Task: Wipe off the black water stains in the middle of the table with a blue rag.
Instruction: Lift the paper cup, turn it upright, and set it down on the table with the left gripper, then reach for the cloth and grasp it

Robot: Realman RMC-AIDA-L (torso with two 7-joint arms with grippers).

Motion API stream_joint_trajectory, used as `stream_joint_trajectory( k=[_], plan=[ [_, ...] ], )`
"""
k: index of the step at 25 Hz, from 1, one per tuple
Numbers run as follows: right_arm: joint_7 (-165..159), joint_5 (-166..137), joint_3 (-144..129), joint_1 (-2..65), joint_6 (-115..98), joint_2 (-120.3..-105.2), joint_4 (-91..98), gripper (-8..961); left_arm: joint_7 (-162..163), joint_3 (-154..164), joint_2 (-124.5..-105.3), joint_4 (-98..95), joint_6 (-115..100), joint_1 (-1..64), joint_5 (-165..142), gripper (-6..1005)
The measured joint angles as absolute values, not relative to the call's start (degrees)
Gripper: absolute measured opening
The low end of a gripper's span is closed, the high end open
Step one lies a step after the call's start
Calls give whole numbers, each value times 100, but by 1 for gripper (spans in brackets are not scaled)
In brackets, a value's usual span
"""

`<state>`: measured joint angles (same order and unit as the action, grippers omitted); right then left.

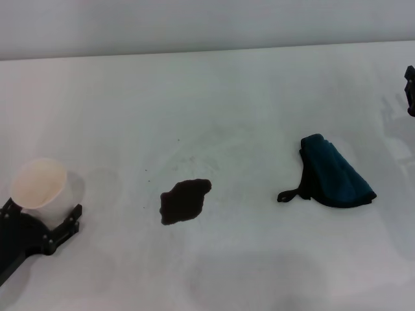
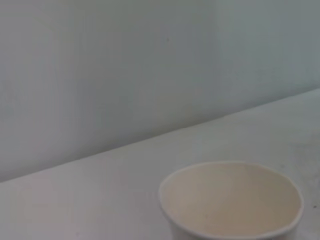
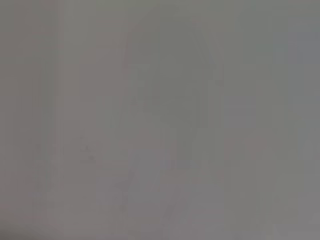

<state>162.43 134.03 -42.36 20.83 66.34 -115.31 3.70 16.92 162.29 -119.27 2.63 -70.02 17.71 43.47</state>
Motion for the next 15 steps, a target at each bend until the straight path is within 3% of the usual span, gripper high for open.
stream_joint_trajectory(
  k=[10,15],
  plan=[
    [16244,13403,-4236,2049,6643,-11525,374,265,1618,16223,-11926,31,-7056,1480,4370,878],
    [16274,13403,-4236,2047,6646,-11522,378,265,1433,16220,-11918,-109,-7232,1218,4514,880]
  ],
)
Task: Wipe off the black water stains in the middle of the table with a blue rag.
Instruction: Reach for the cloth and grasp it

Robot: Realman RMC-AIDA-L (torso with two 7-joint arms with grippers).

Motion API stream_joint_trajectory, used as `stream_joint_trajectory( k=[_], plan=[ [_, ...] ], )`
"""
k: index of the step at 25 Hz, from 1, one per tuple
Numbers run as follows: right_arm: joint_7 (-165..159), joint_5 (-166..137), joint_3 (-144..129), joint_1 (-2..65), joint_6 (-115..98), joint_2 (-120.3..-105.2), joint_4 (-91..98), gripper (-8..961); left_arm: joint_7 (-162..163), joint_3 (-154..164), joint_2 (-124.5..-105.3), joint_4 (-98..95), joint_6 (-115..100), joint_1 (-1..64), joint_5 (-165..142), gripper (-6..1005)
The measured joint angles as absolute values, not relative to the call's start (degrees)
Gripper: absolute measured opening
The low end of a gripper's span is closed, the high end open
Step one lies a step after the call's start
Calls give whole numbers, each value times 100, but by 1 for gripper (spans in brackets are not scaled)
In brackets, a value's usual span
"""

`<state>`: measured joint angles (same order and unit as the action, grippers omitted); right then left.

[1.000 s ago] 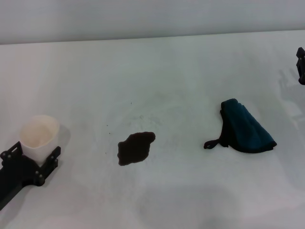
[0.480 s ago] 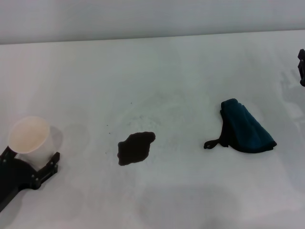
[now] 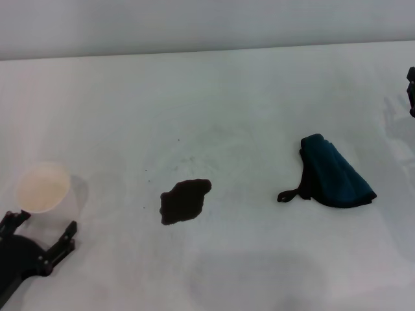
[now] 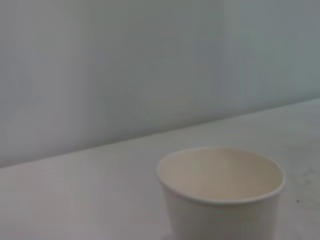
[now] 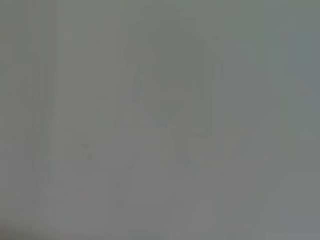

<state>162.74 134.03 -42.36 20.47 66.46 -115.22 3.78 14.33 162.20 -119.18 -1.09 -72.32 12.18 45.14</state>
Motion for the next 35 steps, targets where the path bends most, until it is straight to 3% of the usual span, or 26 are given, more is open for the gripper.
stream_joint_trajectory(
  k=[13,23,26,35],
  plan=[
    [15890,13398,-4580,1945,6926,-11502,505,266,1214,16216,-11930,-136,-7885,532,5355,879],
    [11350,12334,-4835,1568,5896,-11368,2134,266,1196,16216,-11926,-159,-8066,223,6322,880],
    [9451,11426,-4836,1597,5668,-11249,2783,266,1196,16216,-11920,-147,-8068,213,6483,880],
    [4594,6771,-4947,2514,6390,-10629,4334,269,1197,16215,-11890,-129,-8071,424,6651,879]
  ],
)
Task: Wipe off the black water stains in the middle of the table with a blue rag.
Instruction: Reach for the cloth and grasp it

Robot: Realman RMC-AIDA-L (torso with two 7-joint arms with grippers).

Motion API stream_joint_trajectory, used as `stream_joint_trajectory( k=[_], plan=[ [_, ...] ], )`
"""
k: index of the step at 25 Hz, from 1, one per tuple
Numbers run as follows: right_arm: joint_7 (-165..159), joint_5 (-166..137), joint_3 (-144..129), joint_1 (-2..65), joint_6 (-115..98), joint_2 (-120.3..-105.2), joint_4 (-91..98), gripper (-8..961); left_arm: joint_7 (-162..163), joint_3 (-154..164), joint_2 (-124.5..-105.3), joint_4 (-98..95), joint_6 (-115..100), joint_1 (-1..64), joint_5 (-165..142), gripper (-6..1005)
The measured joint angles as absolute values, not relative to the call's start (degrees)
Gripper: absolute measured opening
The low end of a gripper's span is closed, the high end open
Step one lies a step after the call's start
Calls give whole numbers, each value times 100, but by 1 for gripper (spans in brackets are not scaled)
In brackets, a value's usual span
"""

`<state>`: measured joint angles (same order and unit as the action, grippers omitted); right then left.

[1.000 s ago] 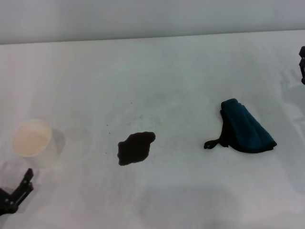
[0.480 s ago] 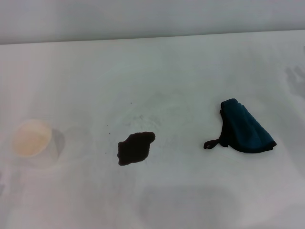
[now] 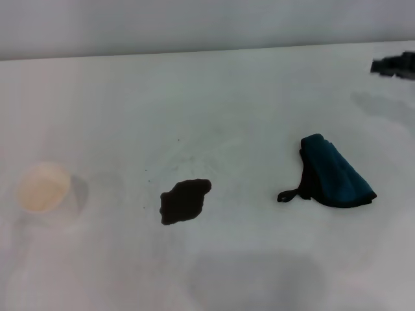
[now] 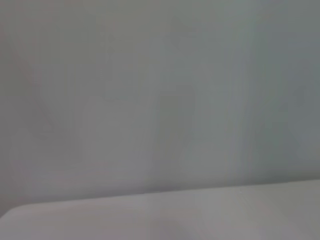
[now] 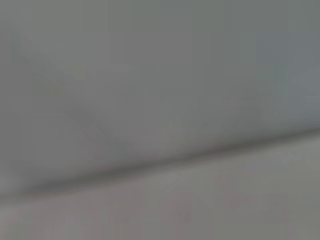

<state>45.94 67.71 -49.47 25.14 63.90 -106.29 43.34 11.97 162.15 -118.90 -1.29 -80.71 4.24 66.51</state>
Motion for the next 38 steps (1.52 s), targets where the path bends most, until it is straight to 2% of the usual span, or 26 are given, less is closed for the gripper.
stream_joint_trajectory(
  k=[3,5,7,11,13,14,17,22,38],
  plan=[
    [3812,5221,-4959,2934,7081,-10530,4668,270,1198,16216,-11891,-71,-8072,556,6663,879],
    [3558,4449,-4963,3171,7610,-10549,4936,270,1198,16216,-11891,-24,-8074,658,6663,880],
    [3395,3816,-4975,3330,8035,-10689,5320,270,1199,16216,-11887,9,-8080,719,6668,880],
    [3100,2369,-5209,3638,8879,-11364,6625,271,1198,16216,-11885,135,-8128,811,6801,880],
    [2843,2029,-5659,3676,9096,-11544,7046,272,1196,16216,-11892,168,-8136,880,6832,880],
    [2340,1990,-6482,3679,9154,-11573,7325,272,1195,16216,-11891,169,-8136,903,6836,880],
    [1823,2050,-7306,3689,9101,-11541,7435,273,1194,16216,-11882,208,-8140,957,6855,880],
    [1060,2123,-8197,3796,9031,-11569,7397,274,1195,16216,-11892,274,-8143,1044,6864,879],
    [734,2063,-8619,4207,8614,-11563,6109,298,978,16216,-11902,257,-8201,1141,6865,877]
  ],
)
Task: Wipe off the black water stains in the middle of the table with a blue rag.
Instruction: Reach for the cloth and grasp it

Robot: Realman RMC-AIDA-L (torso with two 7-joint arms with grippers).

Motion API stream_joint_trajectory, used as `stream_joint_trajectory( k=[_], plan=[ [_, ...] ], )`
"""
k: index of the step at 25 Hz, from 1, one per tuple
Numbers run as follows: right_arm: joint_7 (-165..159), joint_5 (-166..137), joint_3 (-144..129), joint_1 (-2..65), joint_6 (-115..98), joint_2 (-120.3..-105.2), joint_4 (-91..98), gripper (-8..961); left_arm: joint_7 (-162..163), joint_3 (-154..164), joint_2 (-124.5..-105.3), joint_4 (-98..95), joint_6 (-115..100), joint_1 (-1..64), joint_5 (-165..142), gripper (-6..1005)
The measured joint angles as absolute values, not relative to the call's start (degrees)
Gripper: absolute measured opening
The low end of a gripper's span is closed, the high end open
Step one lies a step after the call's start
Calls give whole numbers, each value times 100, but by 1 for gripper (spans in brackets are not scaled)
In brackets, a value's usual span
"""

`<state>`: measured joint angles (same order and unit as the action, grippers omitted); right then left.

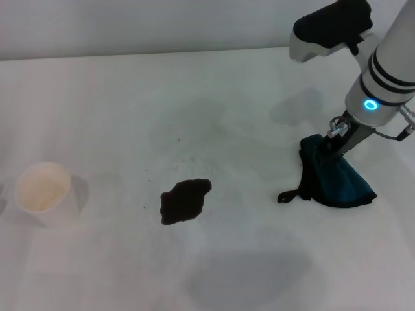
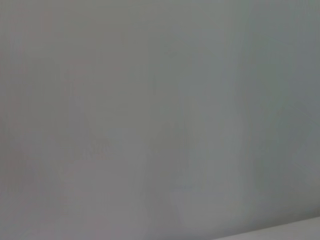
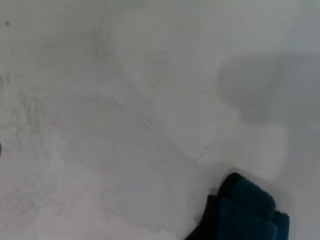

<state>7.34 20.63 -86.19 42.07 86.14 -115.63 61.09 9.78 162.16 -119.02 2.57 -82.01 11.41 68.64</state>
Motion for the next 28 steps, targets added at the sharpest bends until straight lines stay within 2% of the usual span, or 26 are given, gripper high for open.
stream_joint_trajectory(
  k=[28],
  plan=[
    [920,2149,-8615,4433,8368,-11565,5495,351,975,16216,-11900,246,-8147,1308,6864,876]
  ],
)
